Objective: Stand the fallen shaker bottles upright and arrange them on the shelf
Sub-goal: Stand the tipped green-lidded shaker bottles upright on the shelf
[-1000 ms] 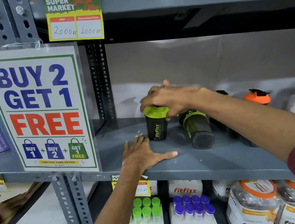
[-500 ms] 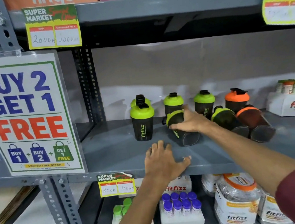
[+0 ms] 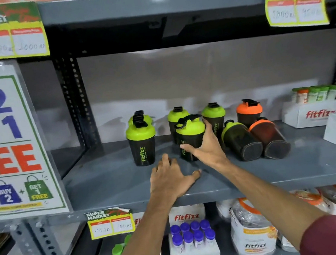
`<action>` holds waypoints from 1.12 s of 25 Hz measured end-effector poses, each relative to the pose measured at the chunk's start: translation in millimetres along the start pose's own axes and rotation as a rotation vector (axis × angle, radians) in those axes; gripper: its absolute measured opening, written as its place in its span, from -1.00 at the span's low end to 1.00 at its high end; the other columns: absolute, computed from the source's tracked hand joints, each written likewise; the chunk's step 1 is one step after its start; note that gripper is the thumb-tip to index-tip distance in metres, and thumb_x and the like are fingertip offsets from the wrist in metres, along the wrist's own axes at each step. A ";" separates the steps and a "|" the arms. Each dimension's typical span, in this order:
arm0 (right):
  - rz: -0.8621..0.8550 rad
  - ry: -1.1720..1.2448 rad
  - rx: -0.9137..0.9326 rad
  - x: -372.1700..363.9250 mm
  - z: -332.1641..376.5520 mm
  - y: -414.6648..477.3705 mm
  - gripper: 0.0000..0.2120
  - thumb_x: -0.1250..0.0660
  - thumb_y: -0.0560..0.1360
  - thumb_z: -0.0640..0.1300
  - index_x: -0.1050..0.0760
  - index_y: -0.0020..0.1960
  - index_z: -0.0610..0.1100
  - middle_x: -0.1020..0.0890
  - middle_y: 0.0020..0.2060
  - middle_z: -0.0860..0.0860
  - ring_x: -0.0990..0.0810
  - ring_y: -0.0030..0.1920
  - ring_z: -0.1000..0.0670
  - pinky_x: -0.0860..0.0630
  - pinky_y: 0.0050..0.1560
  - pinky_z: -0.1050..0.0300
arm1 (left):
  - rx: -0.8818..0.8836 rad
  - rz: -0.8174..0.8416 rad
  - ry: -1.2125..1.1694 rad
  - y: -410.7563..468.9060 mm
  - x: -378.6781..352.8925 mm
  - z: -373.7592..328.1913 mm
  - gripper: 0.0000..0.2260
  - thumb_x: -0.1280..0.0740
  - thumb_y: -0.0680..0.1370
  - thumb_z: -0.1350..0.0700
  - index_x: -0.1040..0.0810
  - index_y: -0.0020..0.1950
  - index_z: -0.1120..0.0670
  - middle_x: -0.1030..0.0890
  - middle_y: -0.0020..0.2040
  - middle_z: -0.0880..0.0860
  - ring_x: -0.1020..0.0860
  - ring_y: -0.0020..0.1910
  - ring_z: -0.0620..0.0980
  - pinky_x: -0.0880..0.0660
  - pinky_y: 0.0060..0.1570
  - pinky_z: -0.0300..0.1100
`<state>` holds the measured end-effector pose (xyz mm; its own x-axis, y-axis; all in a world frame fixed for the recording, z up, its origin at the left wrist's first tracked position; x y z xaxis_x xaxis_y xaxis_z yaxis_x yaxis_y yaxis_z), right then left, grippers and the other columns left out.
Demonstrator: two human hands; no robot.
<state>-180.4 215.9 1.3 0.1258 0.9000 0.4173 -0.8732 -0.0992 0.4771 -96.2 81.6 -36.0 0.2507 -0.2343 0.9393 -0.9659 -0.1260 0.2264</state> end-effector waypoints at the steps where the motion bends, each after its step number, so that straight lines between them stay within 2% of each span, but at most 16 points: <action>1: -0.014 0.039 -0.021 -0.7 -2.7 -0.8 0.12 -0.66 0.28 0.03 -0.04 0.59 -0.17 -0.41 0.47 -0.06 -0.36 0.49 -0.03 -0.26 0.42 0.23 | -0.001 -0.006 -0.004 0.2 0.3 -0.2 -0.16 -0.17 0.45 -0.51 -0.42 0.43 0.14 -0.32 0.43 0.11 -0.37 0.43 0.15 -0.29 0.40 0.05; 3: -0.044 0.063 -0.065 -1.6 -8.4 -2.2 0.14 -0.71 0.15 0.08 -0.14 0.51 -0.17 -0.42 0.41 -0.08 -0.39 0.45 -0.05 -0.35 0.45 0.07 | -0.002 -0.012 -0.012 -0.2 -0.1 -0.2 -0.17 -0.17 0.45 -0.50 -0.43 0.42 0.13 -0.34 0.39 0.08 -0.39 0.40 0.13 -0.30 0.38 0.04; 5: -0.054 0.000 -0.115 -1.4 -13.8 -3.1 0.08 -0.74 0.05 0.10 -0.22 0.35 -0.18 -0.43 0.33 -0.12 -0.41 0.39 -0.10 -0.41 0.39 -0.03 | -0.002 -0.009 -0.012 0.6 -1.9 0.4 -0.16 -0.16 0.44 -0.51 -0.44 0.42 0.13 -0.34 0.37 0.07 -0.40 0.39 0.13 -0.31 0.38 0.03; 7: -0.019 -0.022 -0.155 -3.2 -19.5 -2.3 -0.04 -0.75 0.06 0.03 -0.22 0.22 -0.16 -0.47 0.27 -0.13 -0.46 0.34 -0.12 -0.45 0.30 0.02 | -0.003 -0.011 -0.011 1.3 -2.6 1.1 -0.17 -0.16 0.43 -0.52 -0.45 0.39 0.13 -0.34 0.35 0.06 -0.41 0.38 0.12 -0.32 0.37 0.03; 9: 0.015 -0.011 -0.178 -5.1 -23.0 -1.1 -0.10 -0.74 0.11 -0.04 -0.19 0.19 -0.14 -0.52 0.26 -0.12 -0.51 0.29 -0.10 -0.46 0.25 0.08 | -0.004 -0.018 -0.017 1.4 -2.5 1.3 -0.19 -0.16 0.44 -0.51 -0.47 0.36 0.13 -0.35 0.33 0.05 -0.42 0.36 0.11 -0.32 0.36 0.03; 13: 0.064 0.036 -0.195 -7.9 -24.1 -3.7 -0.21 -0.67 0.23 -0.10 -0.20 0.22 -0.11 -0.57 0.22 -0.08 -0.55 0.18 -0.03 -0.47 0.18 0.14 | -0.005 -0.020 -0.009 1.5 -2.6 0.9 -0.19 -0.15 0.44 -0.52 -0.49 0.34 0.13 -0.35 0.30 0.05 -0.44 0.33 0.13 -0.34 0.35 0.04; 17: 0.098 -0.037 -0.221 -9.7 -22.6 -6.1 -0.19 -0.54 0.11 0.13 -0.19 0.21 -0.03 -0.59 0.20 -0.05 -0.55 0.27 -0.14 -0.46 0.33 -0.13 | -0.015 -0.020 -0.011 0.8 -2.2 1.1 -0.22 -0.17 0.44 -0.51 -0.49 0.32 0.12 -0.35 0.29 0.05 -0.45 0.32 0.13 -0.34 0.35 0.04; 19: 0.118 -0.060 -0.233 -12.1 -25.2 -4.9 -0.17 -0.47 0.08 0.18 -0.18 0.22 -0.02 -0.59 0.20 -0.06 -0.53 0.29 -0.17 -0.43 0.35 -0.17 | -0.021 -0.021 -0.010 0.4 -1.7 0.9 -0.22 -0.17 0.44 -0.51 -0.50 0.32 0.13 -0.36 0.28 0.05 -0.45 0.32 0.13 -0.34 0.35 0.04; 24: 0.145 -0.113 -0.223 -12.9 -22.9 -6.2 -0.27 -0.50 0.33 0.01 -0.22 0.36 -0.11 -0.60 0.22 -0.08 -0.52 0.29 -0.20 -0.38 0.37 -0.18 | -0.014 -0.007 -0.010 0.1 -0.7 0.4 -0.20 -0.16 0.45 -0.51 -0.49 0.33 0.14 -0.36 0.31 0.05 -0.44 0.33 0.13 -0.32 0.36 0.04; 28: 0.145 -0.069 -0.160 -5.8 -15.9 -17.3 -0.13 -0.51 0.24 0.07 -0.24 0.46 -0.11 -0.57 0.27 -0.03 -0.53 0.32 -0.08 -0.45 0.37 -0.10 | -0.005 -0.015 -0.018 -2.5 0.9 1.5 -0.21 -0.19 0.46 -0.49 -0.49 0.35 0.14 -0.37 0.31 0.06 -0.45 0.33 0.14 -0.35 0.34 0.05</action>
<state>-173.5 219.1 -21.7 0.0206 0.8498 0.5267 -0.9475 -0.1516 0.2816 -93.4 80.2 -36.1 0.2663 -0.2494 0.9311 -0.9622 -0.1251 0.2417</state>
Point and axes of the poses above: each hand's wrist, its own y-axis towards the middle knuckle, its own x-axis out of the back of the hand, z = x × y, the point moved 6 cm from there along y, towards the middle knuckle
